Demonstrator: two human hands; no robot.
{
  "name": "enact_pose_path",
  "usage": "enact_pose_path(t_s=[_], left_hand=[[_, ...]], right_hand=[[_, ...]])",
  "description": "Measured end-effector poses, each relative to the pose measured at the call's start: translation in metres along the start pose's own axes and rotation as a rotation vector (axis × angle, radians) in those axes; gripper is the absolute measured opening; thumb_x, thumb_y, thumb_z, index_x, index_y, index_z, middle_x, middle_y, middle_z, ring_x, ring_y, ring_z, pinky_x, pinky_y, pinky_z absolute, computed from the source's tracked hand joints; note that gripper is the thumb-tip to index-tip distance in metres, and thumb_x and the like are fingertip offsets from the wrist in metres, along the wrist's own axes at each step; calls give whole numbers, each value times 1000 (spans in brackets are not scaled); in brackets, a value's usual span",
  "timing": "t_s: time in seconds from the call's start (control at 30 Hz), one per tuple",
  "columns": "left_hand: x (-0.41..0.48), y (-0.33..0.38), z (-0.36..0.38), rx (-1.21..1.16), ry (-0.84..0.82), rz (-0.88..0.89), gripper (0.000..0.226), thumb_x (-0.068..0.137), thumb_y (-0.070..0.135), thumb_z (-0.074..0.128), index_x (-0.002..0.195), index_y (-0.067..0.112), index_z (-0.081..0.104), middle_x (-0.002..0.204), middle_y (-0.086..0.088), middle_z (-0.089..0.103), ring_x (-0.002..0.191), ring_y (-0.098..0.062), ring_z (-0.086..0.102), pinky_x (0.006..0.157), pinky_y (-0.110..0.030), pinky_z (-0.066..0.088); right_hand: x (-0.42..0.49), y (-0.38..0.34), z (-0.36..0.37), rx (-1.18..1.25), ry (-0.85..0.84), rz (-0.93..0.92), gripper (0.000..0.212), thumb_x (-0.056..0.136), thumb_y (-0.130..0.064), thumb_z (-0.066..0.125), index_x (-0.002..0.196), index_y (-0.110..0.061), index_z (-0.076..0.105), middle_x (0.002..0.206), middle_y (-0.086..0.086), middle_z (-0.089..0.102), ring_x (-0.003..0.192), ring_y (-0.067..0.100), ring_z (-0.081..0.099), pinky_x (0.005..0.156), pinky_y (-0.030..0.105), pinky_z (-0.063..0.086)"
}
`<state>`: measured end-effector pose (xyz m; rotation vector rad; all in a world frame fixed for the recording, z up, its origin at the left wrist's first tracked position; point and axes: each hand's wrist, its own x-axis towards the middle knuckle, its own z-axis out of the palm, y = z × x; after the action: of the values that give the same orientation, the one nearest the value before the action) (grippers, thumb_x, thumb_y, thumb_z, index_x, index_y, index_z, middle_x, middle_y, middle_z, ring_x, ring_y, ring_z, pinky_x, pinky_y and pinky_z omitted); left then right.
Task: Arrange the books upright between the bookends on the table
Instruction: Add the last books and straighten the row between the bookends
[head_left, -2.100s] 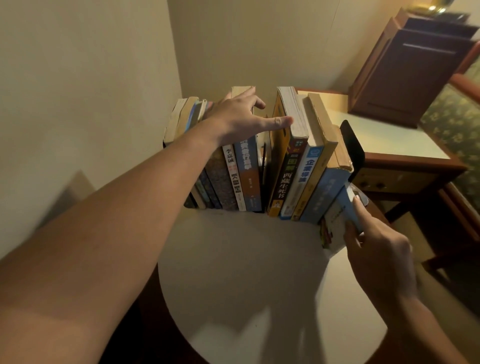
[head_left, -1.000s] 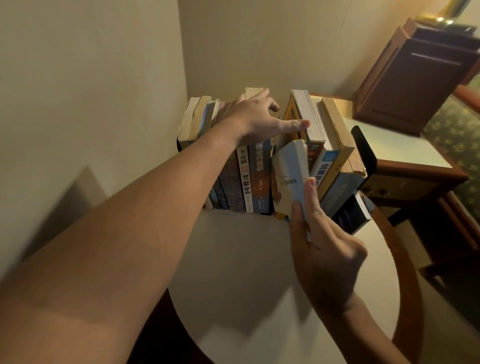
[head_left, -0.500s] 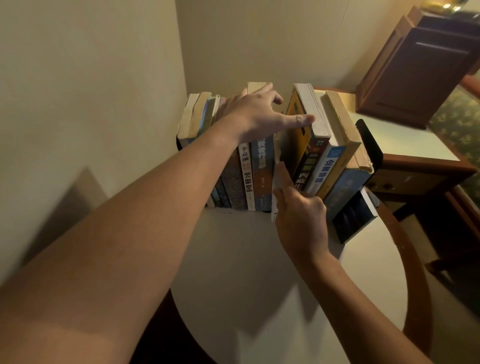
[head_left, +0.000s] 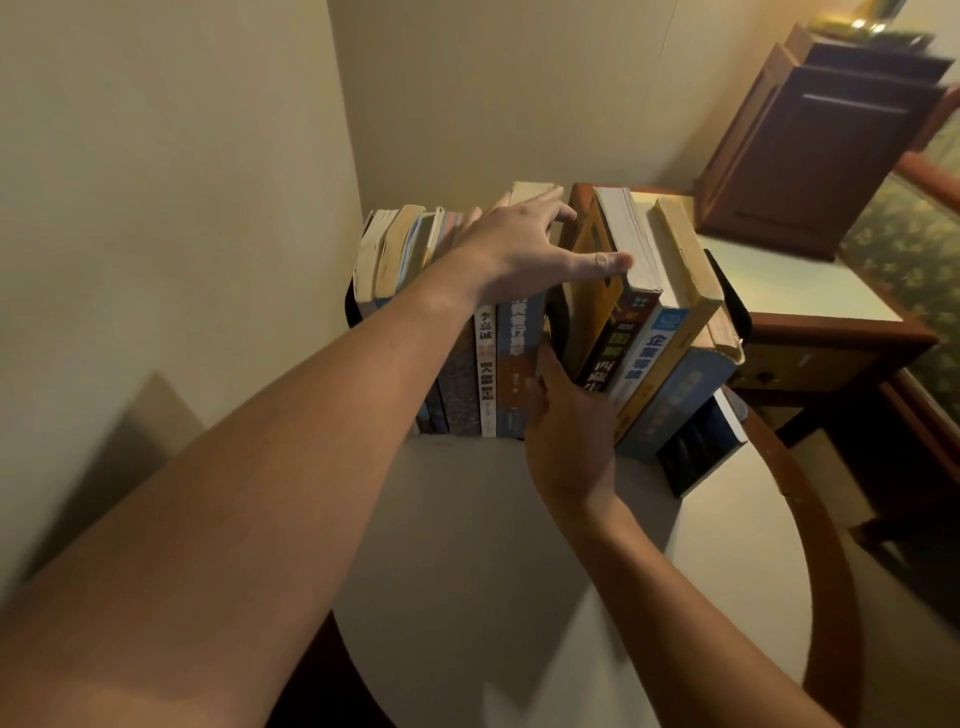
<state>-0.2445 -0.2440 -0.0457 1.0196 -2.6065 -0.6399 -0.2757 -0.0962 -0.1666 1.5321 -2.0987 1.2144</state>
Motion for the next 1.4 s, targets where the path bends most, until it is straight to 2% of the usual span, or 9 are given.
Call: enact_pose_path(t_s=[0.2,0.37,0.6,0.73,0.8,0.93,1.07,1.23,1.4], left_hand=[[3,-3,1,-21,1,-11,108,57,98,49,146,36,45,166,12,19,154,-27,15,120,-62,21],[1,1,2,-29,0,-21,106,58,98,50,144,36,48,166,12,20,154,-25,15,120,-60,22],[2,0,2,-26,1,-28,111,54,101,47,144,36,48,166,13,20,154,-24,16,119,-60,23],[1,-2,2,-27,15,-33,119,51,103,46,149,34,42,165,11,24,151,-24,22,118,-58,27],[1,-3,2,-23,20,-30,118,52,103,45,147,34,43,165,8,25,150,-25,25,117,-57,29],[-3,-4,0,-17,18,-42,90,59,100,43,123,37,53,161,3,34,146,-26,32,114,-56,32],[-7,-6,-3,-29,-17,25,46,77,73,46,82,30,61,161,9,32,145,-30,30,114,-56,29],[-9,-10,-5,-8,-47,33,44,76,50,43,71,19,74,165,13,23,147,-32,28,117,-54,25],[-8,-17,-4,-58,-47,27,30,71,51,46,59,39,71,164,17,23,150,-31,24,119,-58,21]], right_hand=[[-12,7,-18,-66,34,-50,45,88,-3,74,131,-6,63,114,18,72,109,35,68,82,45,56],[-3,19,-11,-66,16,-105,27,93,-16,67,118,-7,69,99,16,75,96,35,73,66,52,63],[-12,28,-26,-98,19,-143,49,91,-26,74,135,-11,61,98,8,77,83,23,75,64,40,63],[-29,48,-65,-165,147,-197,19,96,-16,67,107,-2,73,90,15,74,79,27,68,63,42,57],[-30,63,-86,-269,179,-140,14,93,-12,67,102,-2,72,97,17,68,89,32,59,73,45,50],[-28,90,-102,-356,-1,96,41,85,-14,74,122,-5,59,122,21,50,106,41,53,79,50,53],[-26,101,-104,-293,-107,125,43,86,2,70,126,-4,54,126,24,46,98,48,61,68,42,56],[-16,101,-107,-227,-219,240,61,87,2,64,142,-14,43,126,25,57,100,43,63,72,47,57],[-25,103,-122,-228,-262,165,67,87,4,62,147,-17,42,118,22,67,93,36,69,69,44,61]])
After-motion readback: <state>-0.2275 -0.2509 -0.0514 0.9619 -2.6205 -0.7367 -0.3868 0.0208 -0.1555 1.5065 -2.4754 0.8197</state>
